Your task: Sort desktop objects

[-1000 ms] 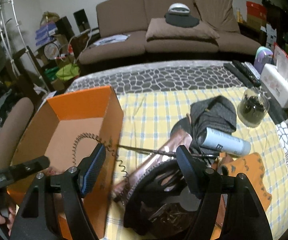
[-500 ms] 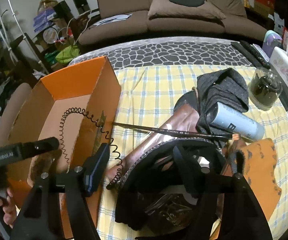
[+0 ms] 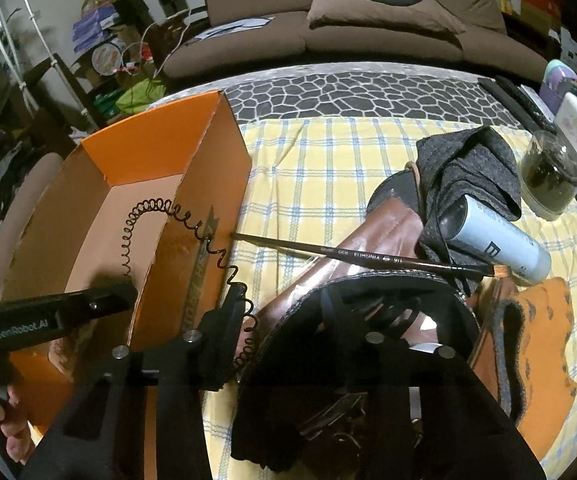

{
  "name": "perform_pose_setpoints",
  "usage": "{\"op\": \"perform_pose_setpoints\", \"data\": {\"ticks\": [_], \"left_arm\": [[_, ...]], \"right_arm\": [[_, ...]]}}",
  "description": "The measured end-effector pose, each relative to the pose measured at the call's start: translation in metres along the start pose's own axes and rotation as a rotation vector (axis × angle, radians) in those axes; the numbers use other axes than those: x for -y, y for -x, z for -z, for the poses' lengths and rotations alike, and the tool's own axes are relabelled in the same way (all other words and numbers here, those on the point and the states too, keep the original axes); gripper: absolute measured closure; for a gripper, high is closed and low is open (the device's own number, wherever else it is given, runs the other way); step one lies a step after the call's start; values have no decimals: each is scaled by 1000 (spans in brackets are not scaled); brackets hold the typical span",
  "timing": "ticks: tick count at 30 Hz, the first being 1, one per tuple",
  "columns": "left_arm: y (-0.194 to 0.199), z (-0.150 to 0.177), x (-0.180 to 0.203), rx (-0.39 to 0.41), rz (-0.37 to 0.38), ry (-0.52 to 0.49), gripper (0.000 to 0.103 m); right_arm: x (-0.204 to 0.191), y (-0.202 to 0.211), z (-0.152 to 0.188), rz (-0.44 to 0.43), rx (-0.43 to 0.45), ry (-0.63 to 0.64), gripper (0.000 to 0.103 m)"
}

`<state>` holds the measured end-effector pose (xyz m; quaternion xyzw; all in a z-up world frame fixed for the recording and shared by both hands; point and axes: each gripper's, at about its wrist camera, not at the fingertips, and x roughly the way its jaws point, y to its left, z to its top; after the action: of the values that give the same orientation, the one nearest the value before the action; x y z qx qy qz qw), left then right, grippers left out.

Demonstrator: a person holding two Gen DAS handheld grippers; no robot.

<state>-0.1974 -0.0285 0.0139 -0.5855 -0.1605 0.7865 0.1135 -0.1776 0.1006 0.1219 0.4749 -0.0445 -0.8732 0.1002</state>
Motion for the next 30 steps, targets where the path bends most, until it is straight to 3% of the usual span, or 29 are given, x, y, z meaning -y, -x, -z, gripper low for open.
{"op": "perform_pose_setpoints", "data": {"ticks": [4,8,10,14,26,29,30], "left_arm": [[5,1,3,25,10,-4,102],[15,2,6,59,71,6,103],[21,1,7,74,98,11,103],[37,1,9,110,146,16,103],[40,2,0,112,146,41,103],[39,2,-3,113,130,52,101],[39,1,-3,112,121,54,94]], "right_arm": [[-1,0,0,10,5,3,80],[2,5,-2,-6,21,-14,86],[3,12,-4,-20,42,-19,94],[0,29,-9,-54,82,-28,94],[1,40,-15,-63,110,-50,95],[4,36,-16,-27,114,-44,88],[4,34,-16,-17,113,-43,81]]}}
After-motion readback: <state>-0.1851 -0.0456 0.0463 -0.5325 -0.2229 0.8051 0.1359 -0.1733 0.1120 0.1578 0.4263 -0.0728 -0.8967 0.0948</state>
